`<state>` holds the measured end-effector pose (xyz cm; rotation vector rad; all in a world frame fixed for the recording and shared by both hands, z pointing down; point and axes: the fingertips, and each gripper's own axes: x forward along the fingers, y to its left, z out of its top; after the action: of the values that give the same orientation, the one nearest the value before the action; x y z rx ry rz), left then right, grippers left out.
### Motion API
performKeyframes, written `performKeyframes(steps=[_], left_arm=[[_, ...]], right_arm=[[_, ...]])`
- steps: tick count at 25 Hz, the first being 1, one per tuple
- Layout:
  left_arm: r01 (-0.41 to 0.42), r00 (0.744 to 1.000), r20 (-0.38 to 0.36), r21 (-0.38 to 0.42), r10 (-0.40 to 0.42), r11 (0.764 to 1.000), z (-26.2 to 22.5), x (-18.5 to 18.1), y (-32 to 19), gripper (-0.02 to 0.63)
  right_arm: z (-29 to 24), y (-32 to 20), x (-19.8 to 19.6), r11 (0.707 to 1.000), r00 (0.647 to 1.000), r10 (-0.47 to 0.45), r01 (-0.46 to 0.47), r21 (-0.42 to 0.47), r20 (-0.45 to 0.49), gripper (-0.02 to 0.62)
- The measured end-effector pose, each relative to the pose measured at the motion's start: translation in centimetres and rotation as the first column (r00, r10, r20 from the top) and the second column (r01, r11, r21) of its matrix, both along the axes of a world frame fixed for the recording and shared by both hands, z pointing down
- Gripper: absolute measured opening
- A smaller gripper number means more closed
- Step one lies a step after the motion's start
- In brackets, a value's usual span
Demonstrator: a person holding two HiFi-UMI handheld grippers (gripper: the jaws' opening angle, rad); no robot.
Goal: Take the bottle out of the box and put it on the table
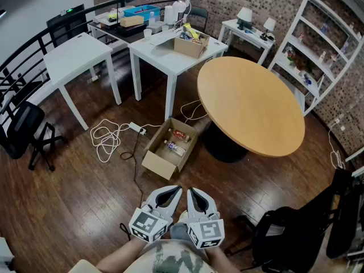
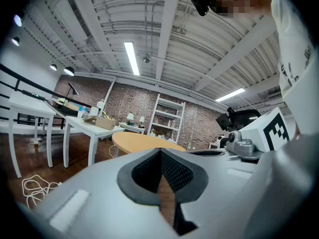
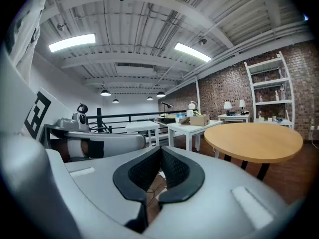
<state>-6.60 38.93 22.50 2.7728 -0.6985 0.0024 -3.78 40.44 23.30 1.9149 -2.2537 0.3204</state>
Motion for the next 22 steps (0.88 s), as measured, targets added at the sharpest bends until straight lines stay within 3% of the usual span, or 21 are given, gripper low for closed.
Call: performKeyframes(steps=[22], left_arm=[[0.018, 0.996, 0.091, 0.031, -0.021, 0.999, 0.2, 13.1, -5.0, -0.003]], right_arm=[[1.0, -5.7, 13.1, 0.999, 0.995, -0.025, 0.023, 0.026, 0.093, 0.000]])
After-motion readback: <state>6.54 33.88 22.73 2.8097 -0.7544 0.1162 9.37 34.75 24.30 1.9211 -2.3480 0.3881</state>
